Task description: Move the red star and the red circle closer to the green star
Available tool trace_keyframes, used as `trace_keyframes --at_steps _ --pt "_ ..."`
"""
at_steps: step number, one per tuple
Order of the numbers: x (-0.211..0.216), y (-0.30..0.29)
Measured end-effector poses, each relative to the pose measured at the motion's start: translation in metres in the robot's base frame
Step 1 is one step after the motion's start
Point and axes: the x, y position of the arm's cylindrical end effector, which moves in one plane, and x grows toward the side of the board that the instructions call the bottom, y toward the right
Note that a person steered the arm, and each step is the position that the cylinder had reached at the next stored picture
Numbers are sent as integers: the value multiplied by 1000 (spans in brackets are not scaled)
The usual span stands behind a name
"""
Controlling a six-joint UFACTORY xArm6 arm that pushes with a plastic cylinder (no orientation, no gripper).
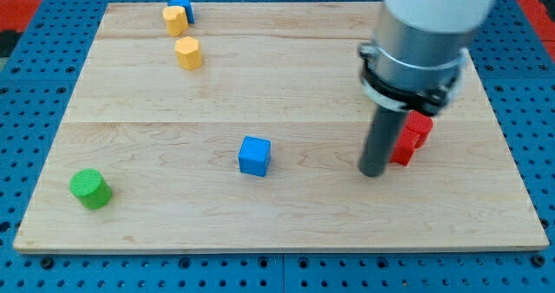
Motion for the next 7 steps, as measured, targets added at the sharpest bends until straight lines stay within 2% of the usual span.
trace_keyframes --at_steps 1,5,7 --pt "-8 -7" --pt "2 52" --pt "-8 69"
